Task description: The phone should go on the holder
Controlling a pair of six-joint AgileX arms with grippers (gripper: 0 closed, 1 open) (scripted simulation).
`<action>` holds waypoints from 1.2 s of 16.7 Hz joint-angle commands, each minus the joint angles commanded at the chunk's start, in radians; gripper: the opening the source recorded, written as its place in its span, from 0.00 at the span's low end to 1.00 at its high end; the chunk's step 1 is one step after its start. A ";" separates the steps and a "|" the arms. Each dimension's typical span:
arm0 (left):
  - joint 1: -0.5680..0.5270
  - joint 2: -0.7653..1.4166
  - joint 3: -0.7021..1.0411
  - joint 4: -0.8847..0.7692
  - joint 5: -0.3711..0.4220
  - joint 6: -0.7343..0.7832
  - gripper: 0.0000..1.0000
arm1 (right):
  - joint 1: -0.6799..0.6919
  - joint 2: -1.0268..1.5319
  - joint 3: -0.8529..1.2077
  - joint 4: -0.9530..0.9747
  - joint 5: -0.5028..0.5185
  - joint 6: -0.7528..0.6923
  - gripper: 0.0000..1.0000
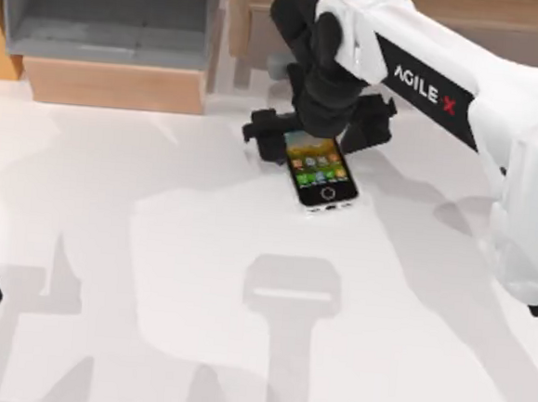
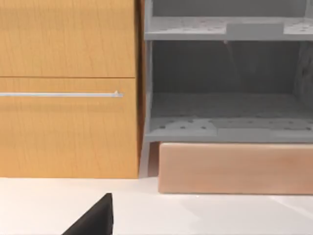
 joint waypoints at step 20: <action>0.000 0.000 0.000 0.000 0.000 0.000 1.00 | 0.000 -0.041 0.075 -0.100 0.015 -0.002 0.00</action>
